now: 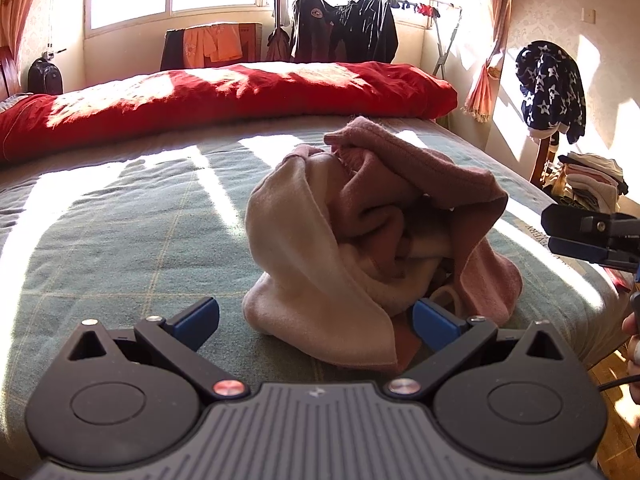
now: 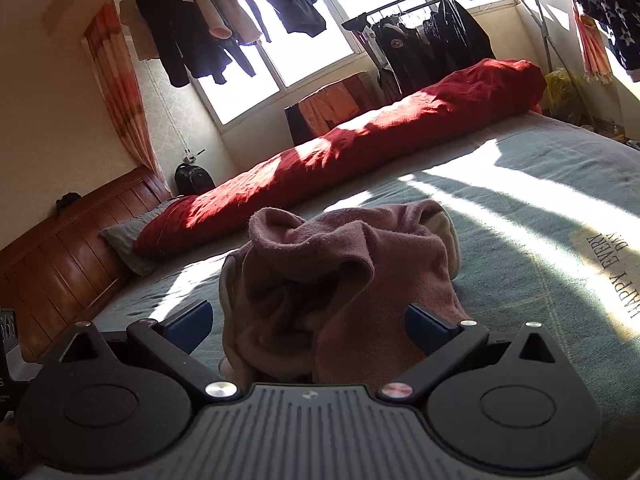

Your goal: Fold clothes

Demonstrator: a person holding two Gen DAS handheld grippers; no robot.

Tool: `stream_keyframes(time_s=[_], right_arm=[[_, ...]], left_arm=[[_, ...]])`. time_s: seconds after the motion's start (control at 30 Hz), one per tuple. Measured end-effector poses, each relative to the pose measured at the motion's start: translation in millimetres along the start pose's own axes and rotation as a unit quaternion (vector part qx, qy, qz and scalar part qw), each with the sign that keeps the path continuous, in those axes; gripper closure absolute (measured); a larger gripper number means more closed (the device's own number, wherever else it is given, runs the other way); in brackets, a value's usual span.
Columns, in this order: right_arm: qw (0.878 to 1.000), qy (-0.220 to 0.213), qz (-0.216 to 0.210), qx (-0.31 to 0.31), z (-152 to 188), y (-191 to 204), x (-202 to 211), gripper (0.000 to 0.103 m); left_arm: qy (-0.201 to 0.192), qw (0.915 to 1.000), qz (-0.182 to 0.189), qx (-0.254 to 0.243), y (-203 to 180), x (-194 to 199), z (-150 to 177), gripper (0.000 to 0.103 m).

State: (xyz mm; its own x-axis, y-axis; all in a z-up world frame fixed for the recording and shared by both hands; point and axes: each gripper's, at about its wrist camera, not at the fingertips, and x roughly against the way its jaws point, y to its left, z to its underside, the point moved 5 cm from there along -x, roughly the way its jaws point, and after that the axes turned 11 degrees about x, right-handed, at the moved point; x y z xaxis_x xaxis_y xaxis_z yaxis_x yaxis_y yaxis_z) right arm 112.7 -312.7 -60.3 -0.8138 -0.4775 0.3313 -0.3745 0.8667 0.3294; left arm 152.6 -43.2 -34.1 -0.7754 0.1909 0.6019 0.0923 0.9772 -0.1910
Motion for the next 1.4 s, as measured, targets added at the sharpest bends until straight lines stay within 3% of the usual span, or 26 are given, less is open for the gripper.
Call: stream_keyframes(time_s=[0.5,0.8,0.93,1.03,1.1,1.2,1.27,1.4], right_arm=[[0.999,0.013,-0.010,-0.042,11.0,-9.2,-3.7,0.000],[0.998,0.021,-0.015,-0.065,17.5,-14.0,-6.1,0.000],[0.999,0.029,-0.006,-0.019,14.5,-0.1,-12.2,0.000],[0.999,0.023,0.017,0.038,2.6,10.2,-15.7,0.000],[0.995,0.017,0.045,0.087,-8.4,14.3,-20.1,0.001],[0.985,0.017,0.077,0.154,-24.2,18.4,-31.5,0.016],[0.977,0.025,0.087,0.193,-31.4,20.7,-42.9,0.032],[0.954,0.059,0.095,0.279,-33.5,29.5,-67.4,0.042]], left_arm=[[0.003,1.0000,-0.004,-0.001,-0.7,1.3,3.8,0.001],[-0.029,0.9992,-0.027,-0.004,7.5,-12.4,-39.1,0.001],[-0.032,0.9983,-0.046,-0.017,6.7,-43.7,-54.2,0.004],[-0.034,0.9970,-0.060,-0.034,2.9,-66.0,-59.4,0.023],[-0.034,0.9964,-0.067,-0.039,2.5,-78.2,-63.3,0.031],[-0.026,0.9967,-0.066,-0.039,3.8,-91.0,-65.6,0.033],[-0.023,0.9967,-0.065,-0.042,5.0,-94.1,-66.0,0.035],[-0.016,0.9981,-0.047,-0.036,10.1,-90.0,-68.6,0.035]])
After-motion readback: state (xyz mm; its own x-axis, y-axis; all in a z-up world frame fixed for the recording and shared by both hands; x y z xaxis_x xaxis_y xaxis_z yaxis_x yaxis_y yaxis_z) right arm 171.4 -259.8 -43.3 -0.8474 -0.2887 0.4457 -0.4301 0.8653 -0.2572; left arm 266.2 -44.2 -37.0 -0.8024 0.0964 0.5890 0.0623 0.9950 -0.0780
